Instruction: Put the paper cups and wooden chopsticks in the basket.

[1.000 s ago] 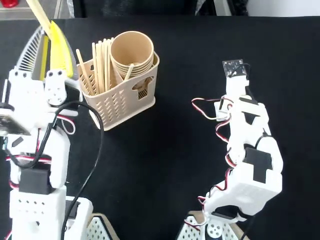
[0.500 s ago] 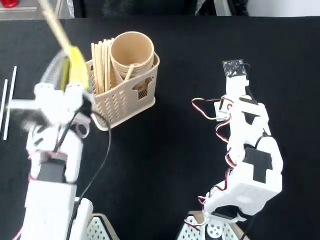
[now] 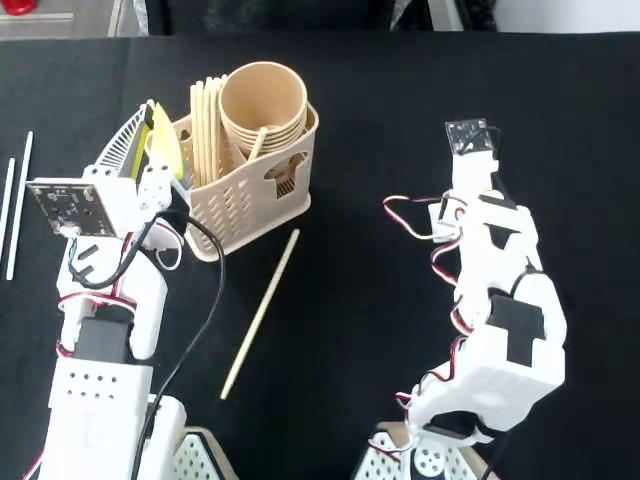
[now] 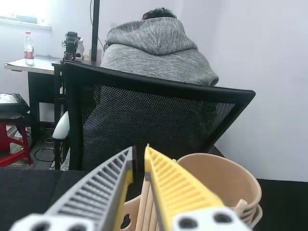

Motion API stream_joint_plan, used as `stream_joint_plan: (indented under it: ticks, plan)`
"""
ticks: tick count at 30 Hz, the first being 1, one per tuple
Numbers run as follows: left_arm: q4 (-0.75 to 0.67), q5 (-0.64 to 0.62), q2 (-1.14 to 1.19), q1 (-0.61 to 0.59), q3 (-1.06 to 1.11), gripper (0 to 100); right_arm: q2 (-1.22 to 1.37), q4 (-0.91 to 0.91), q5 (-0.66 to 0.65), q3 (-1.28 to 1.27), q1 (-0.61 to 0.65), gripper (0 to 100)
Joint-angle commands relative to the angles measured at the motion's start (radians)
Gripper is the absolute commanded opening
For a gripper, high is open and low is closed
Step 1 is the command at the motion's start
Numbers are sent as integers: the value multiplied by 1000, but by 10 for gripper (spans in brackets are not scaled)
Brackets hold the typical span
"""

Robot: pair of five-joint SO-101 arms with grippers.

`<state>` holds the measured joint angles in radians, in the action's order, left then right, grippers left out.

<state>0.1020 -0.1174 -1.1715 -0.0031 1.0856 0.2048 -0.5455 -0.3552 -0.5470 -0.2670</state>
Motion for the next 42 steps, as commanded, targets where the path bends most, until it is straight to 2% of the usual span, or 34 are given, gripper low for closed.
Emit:
stream_joint_plan:
  ticks: [1, 5, 9, 15, 17, 19, 23, 29, 35, 38, 42]
  plan:
    - [-15, -9, -14, 1, -51, 53, -59, 5, -11, -1, -5, 14]
    - [-15, -9, -15, -12, -50, 53, -59, 5, -11, -1, -5, 14]
    - [48, -12, -34, -105, -102, 53, -59, 5, -11, -1, -5, 14]
    - [585, -146, -98, -401, -424, 59, -59, 5, -11, 1, -5, 14]
    - [701, -144, -61, -484, -527, 70, -59, 5, -11, 1, -5, 14]
    - [756, -135, 15, -550, -595, 98, -59, 5, -11, 1, -5, 14]
    - [789, 11, 304, -624, -680, 112, -59, 5, -11, 1, -5, 14]
    - [928, 367, 859, -696, -914, 132, -59, 5, -11, 1, -5, 14]
    - [985, 476, 1338, -822, -1297, 133, -59, 5, -11, 1, -3, 14]
    - [1016, 529, 1556, -829, -1492, 134, -59, 5, -11, 1, -3, 14]
    - [1057, 503, 1846, -823, -1767, 134, -59, 5, -11, 1, -3, 14]
